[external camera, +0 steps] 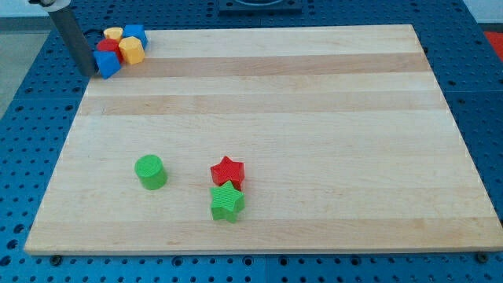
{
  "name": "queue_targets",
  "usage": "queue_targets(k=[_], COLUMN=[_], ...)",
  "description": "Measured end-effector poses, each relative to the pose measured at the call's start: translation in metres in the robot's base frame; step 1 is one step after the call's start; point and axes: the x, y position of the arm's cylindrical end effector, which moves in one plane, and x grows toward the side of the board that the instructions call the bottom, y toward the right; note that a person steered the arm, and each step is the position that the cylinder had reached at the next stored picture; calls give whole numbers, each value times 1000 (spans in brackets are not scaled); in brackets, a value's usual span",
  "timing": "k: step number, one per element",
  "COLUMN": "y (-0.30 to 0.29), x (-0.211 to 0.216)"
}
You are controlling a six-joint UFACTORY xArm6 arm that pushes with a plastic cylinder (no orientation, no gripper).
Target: Push the green circle up and left
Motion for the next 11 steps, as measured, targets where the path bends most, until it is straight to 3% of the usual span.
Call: queue_targets(k=[1, 4, 5, 6, 7, 9, 11], y=[0, 19, 49, 113, 156, 167, 162], x=[20, 182, 239, 265, 253, 185, 182])
